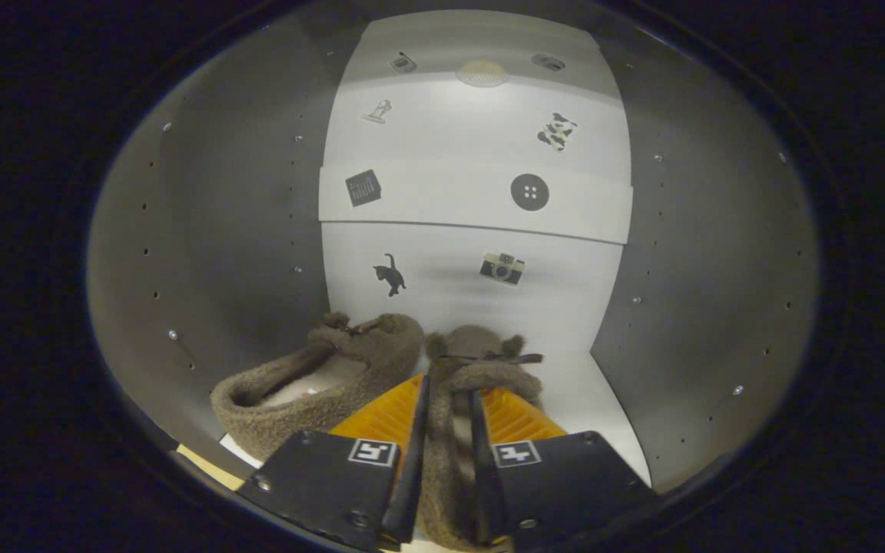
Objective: Open the shoe cabinet door, grab the shoes and put them into the shoe cabinet, then close the shoe cabinet door.
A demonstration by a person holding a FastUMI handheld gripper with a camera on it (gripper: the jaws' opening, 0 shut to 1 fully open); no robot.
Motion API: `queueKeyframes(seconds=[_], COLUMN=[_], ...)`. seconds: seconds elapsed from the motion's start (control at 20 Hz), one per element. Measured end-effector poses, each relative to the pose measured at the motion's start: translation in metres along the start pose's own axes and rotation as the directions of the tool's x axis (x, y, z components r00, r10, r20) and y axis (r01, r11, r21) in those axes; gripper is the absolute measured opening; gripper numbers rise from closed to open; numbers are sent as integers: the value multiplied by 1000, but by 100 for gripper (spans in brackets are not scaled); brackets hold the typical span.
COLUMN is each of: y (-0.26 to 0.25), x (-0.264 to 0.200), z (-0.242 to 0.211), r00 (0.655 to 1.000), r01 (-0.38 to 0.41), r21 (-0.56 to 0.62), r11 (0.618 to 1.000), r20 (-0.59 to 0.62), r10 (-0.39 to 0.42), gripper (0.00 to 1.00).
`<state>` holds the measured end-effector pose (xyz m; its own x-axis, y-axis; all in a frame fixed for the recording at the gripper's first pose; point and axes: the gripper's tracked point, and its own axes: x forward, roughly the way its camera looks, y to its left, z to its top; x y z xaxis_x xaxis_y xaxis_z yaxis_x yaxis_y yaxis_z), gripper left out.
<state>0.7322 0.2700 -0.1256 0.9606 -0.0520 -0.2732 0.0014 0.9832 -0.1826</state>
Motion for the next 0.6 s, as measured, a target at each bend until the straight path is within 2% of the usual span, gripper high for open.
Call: queueKeyframes(seconds=[0.15, 0.3, 0.5, 0.6], y=[2, -3, 1, 0], x=[-14, -35, -78, -112], z=[-1, 8, 18, 26], r00=[1000, 999, 998, 994], r01=[9, 40, 27, 45], r21=[-1, -19, -17, -24], r11=[1000, 999, 999, 999], r20=[-13, 23, 55, 97], r10=[-9, -40, -26, -43], gripper=[52, 73, 97, 97])
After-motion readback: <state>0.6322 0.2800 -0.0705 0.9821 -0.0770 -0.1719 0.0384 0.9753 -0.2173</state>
